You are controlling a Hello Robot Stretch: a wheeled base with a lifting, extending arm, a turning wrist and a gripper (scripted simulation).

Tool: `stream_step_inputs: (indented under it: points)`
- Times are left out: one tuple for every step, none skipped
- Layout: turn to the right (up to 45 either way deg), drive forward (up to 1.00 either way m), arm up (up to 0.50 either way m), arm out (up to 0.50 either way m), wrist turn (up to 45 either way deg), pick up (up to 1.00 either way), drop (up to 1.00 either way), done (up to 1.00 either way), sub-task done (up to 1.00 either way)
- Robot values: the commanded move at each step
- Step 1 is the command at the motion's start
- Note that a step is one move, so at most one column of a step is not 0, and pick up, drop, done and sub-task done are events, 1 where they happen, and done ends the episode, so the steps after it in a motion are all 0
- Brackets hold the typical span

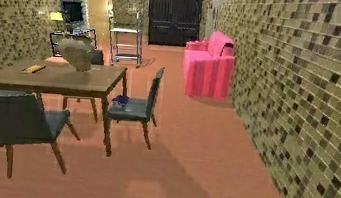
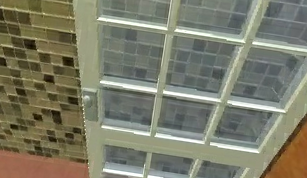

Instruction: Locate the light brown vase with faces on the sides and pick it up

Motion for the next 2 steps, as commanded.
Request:
stream_step_inputs:
  points:
    - [0.0, 0.50, 0.00, 0.00, 0.0, 0.00, 0.00, 0.00, 0.00]
    - [12.0, 0.00, 0.00, 0.00, 0.0, 0.00, 0.00, 0.00, 0.00]
